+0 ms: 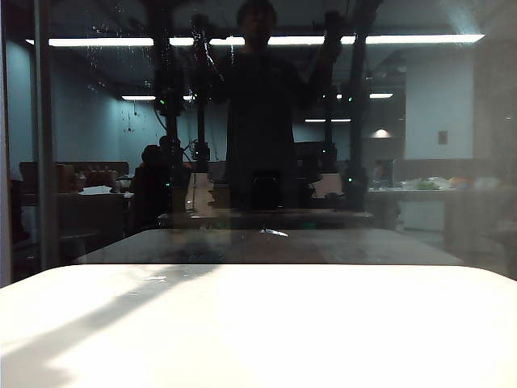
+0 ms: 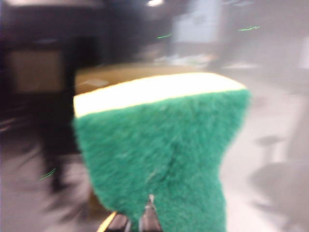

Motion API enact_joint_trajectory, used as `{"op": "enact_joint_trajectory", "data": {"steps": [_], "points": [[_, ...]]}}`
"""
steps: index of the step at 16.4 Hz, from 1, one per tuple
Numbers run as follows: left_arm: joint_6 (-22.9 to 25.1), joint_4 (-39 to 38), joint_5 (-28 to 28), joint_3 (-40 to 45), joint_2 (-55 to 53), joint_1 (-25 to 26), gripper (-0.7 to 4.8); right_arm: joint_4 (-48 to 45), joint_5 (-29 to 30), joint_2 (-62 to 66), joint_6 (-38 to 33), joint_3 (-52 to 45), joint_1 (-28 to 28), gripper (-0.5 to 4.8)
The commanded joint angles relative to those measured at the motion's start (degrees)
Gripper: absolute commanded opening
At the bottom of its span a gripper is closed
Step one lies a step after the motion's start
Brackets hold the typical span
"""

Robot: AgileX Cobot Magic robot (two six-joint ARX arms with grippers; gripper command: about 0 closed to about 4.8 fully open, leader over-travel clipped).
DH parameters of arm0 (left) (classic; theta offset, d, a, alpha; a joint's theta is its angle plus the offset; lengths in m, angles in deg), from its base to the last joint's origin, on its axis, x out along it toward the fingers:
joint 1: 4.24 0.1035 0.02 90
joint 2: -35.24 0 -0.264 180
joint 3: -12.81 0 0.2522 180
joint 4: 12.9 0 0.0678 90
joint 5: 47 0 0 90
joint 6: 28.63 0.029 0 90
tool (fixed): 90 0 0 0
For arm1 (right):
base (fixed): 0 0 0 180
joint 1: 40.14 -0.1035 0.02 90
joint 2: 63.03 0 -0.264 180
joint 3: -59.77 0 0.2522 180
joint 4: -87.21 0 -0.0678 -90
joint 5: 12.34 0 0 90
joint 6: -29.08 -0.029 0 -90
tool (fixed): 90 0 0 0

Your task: Reach upward to find where there is water on the glass, pick up the sponge from the table, dry the water, and finally place the sponge back on the table.

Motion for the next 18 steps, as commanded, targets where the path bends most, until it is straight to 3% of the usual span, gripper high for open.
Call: {"op": "enact_joint_trajectory", "data": {"steps": [1, 5, 9, 13, 18], "points": [[0.3, -7.8, -2.1, -0.3, 1.9, 6.0, -0.06, -0.9, -0.1, -0.3, 0.1, 0.2, 0.0, -0.09], [0.3, -10.5, -1.9, -0.3, 4.7, 13.8, -0.06, -0.8, -0.1, -0.3, 0.1, 0.2, 0.0, -0.09], [-0.4, -10.8, 3.1, -0.2, 5.3, 16.3, -0.06, -0.8, 0.0, -0.3, 0.1, 0.2, 0.0, -0.08], [-0.3, -10.7, 3.3, -0.2, 3.8, 10.2, -0.06, -0.8, 2.9, -0.3, 0.1, 0.2, 0.0, -0.09], [-0.1, -8.6, 2.1, -0.2, -1.3, -2.7, -0.06, -0.8, 2.9, -0.3, 0.1, 0.2, 0.0, -0.09]]}}
